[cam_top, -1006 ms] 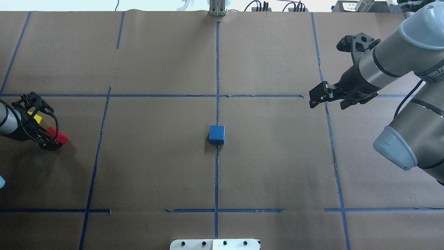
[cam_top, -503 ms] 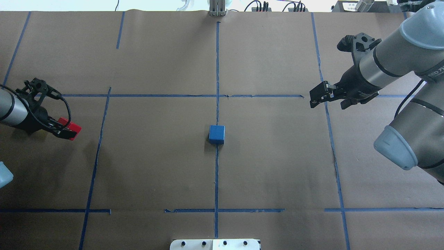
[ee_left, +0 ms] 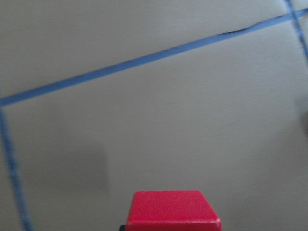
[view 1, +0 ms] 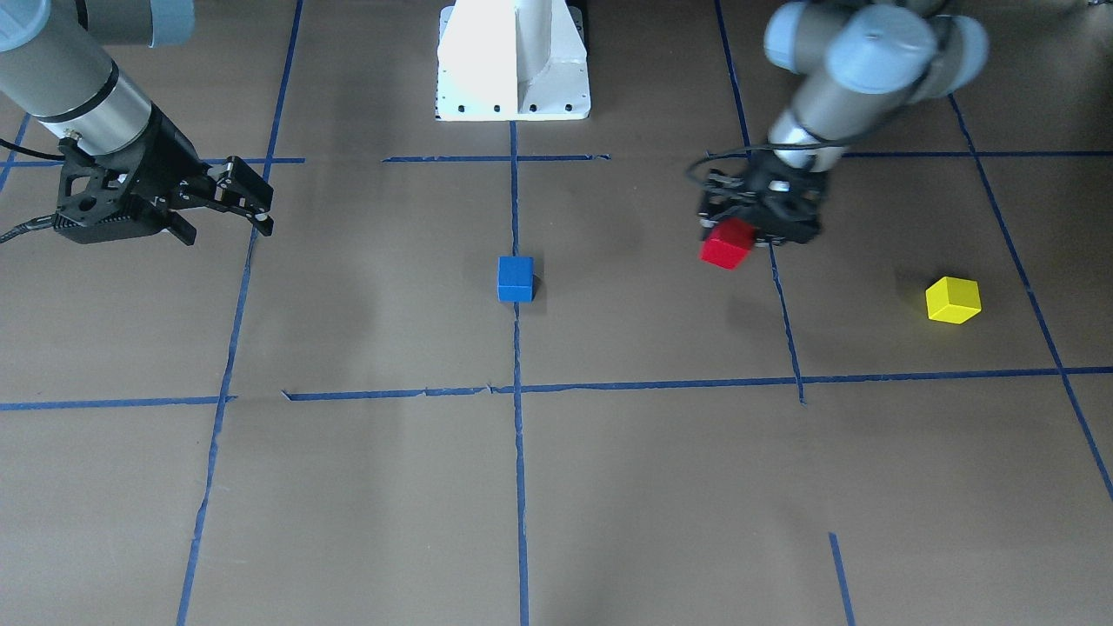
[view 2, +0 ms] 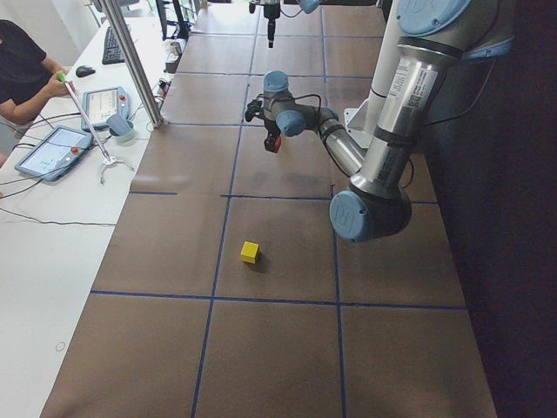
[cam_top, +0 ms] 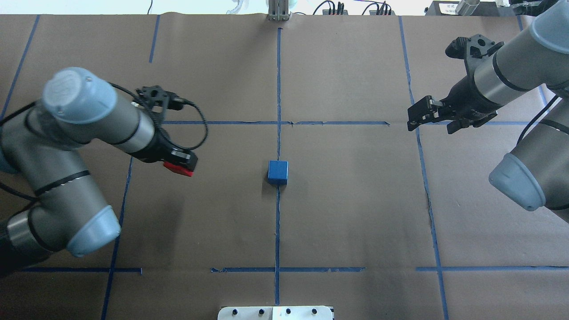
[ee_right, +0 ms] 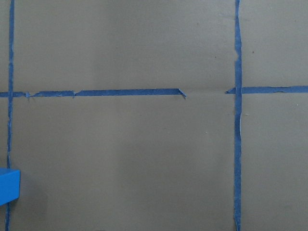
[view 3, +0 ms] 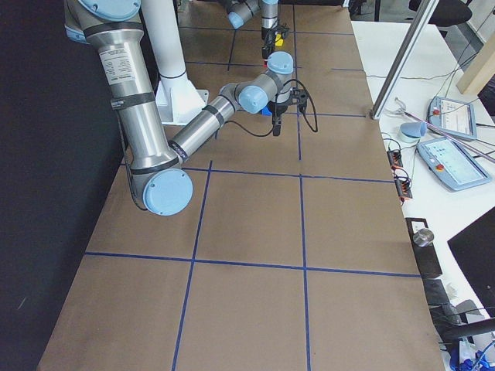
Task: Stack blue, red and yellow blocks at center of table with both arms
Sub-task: 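Carry the red cube with the left gripper over the blue cube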
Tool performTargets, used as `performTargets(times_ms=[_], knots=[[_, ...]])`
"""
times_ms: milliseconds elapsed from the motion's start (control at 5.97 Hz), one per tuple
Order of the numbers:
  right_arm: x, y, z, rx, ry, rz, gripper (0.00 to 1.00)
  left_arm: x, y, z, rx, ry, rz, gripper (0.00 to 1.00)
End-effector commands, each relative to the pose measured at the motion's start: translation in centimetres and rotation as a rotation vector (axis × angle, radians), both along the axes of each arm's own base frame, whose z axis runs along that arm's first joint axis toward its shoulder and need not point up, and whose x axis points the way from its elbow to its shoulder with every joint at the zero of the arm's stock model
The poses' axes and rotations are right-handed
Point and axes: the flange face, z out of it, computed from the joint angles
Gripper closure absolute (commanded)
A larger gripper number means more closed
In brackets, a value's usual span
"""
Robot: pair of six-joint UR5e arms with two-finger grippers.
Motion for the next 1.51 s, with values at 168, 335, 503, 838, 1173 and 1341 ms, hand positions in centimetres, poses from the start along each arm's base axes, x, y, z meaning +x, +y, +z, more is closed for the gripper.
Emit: performTargets(times_ms=[168,335,503,838,1173,1341], knots=[[1.0,-0.1,0.9,-0.006,0.009,0.012,0.0,13.2,-1.4,-10.9,-0.119,-0.064,-0.052,0.92],[1.1,0.0,1.2,-0.011,0.012,0.012,0.0,14.6,-0.9,-10.3,-0.11,-0.085,-0.054,0.89],[1.1,0.1,1.5,-0.014,0.016,0.013,0.0,15.6,-0.8,-10.9,-0.145,-0.084,-0.078,0.88],[1.1,0.1,1.5,-0.014,0.016,0.011,0.0,18.3,0.2,-11.3,-0.157,-0.11,-0.134,0.84],[1.1,0.2,1.4,-0.014,0.015,0.012,0.0,18.6,0.3,-11.5,-0.152,-0.111,-0.146,0.83],[1.2,0.2,1.2,-0.01,0.012,0.012,0.0,18.5,0.2,-12.0,-0.147,-0.098,-0.147,0.82]])
